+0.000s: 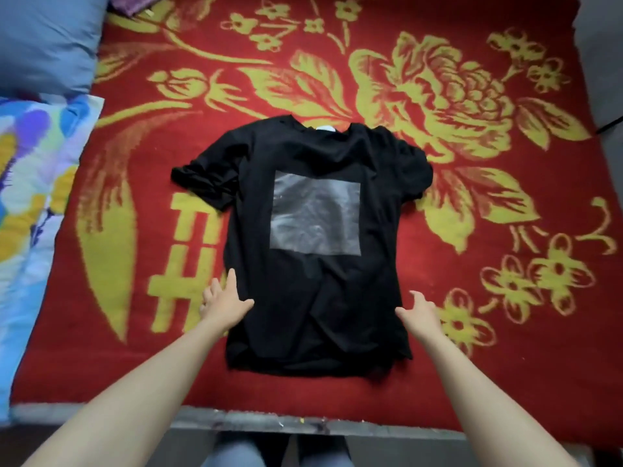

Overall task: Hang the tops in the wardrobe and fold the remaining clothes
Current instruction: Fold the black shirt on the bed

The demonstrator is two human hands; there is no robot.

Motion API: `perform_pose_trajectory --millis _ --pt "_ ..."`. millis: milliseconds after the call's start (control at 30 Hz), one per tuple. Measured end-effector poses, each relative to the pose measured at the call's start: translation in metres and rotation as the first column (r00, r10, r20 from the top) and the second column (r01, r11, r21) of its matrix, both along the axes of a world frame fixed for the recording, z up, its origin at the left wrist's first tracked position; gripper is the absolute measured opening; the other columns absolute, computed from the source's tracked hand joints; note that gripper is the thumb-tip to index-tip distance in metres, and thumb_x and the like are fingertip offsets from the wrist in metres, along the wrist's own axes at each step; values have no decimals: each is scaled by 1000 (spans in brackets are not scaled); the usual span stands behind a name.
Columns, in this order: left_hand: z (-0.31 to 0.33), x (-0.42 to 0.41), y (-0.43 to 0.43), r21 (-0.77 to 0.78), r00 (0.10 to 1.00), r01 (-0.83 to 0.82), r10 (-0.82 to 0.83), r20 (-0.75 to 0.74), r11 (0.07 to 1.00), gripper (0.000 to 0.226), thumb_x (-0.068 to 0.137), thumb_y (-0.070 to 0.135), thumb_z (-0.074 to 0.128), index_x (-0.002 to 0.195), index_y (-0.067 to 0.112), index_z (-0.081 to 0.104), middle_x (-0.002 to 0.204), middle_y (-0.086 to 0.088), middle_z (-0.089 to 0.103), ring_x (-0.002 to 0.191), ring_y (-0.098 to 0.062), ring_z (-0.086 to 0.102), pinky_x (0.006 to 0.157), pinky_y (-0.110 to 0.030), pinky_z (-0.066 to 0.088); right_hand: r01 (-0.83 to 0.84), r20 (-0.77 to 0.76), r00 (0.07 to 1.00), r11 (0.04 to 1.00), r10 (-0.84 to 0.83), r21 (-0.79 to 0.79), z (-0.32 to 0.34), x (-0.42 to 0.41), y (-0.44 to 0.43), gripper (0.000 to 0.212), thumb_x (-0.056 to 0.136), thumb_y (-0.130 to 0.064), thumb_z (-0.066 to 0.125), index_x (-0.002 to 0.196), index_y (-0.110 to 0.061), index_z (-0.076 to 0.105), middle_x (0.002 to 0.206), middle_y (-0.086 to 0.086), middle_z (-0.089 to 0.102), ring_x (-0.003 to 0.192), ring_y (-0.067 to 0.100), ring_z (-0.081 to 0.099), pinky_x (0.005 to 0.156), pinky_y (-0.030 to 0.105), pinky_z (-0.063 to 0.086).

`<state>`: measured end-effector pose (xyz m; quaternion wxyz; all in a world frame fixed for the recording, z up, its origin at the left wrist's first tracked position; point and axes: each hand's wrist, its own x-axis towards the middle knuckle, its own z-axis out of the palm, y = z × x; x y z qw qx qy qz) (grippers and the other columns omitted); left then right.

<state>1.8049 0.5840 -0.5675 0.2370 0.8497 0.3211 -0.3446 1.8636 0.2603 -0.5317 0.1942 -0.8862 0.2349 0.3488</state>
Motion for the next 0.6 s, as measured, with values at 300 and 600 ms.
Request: perform_pose_trajectory --millis 300,600 --pt "-66 -107 -27 -147 980 -199 194 -42 969 73 89 25 60 148 13 18 147 -13 36 131 -33 39 101 -38 37 10 -67 998 998 -6 63 -85 -86 -43 62 90 -16 53 146 -13 25 140 20 35 126 36 40 102 40 37" --pt "-102 -121 -30 93 991 -104 95 93 990 53 89 9 52 140 18 37 126 -13 42 94 -30 52 75 -38 45 35 181 983 999 -32 -14 -129 -97 -65 21 91 -13 52 112 -11 55 118 15 47 105 33 50 79 35 40"
